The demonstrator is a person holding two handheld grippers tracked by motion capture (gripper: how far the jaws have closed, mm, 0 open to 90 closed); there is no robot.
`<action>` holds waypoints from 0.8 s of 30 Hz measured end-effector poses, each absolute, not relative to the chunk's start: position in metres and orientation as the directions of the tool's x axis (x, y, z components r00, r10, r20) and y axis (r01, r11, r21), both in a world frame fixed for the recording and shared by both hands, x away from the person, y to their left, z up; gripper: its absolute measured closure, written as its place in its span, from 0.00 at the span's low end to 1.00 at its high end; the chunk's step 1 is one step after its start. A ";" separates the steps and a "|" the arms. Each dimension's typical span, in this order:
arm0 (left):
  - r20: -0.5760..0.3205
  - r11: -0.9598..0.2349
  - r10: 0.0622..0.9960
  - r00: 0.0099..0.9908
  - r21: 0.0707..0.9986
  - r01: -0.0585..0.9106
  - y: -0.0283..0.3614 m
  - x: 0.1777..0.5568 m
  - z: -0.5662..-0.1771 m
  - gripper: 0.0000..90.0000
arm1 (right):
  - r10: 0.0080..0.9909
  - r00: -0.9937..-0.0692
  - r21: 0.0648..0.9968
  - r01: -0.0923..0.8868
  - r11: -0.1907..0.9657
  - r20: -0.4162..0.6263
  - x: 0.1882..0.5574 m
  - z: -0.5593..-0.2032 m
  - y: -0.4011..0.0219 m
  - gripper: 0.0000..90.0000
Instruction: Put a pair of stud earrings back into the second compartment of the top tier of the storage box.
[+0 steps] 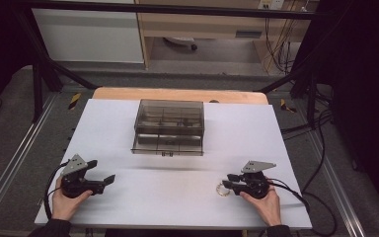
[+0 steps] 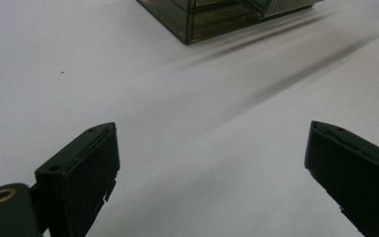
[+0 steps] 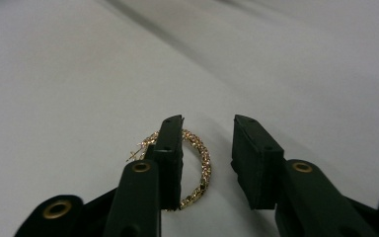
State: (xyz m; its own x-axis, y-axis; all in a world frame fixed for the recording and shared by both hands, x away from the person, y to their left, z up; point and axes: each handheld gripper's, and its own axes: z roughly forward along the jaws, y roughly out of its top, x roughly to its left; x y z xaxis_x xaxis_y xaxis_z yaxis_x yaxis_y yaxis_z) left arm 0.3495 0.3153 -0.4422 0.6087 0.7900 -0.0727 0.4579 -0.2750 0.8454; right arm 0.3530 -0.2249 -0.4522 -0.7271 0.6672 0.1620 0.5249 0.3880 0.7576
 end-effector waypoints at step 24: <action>-0.073 -0.272 0.793 0.605 0.846 0.459 0.315 0.349 -0.442 0.08 | 0.654 -0.734 0.735 0.544 0.404 0.184 0.357 -0.454 -0.225 0.96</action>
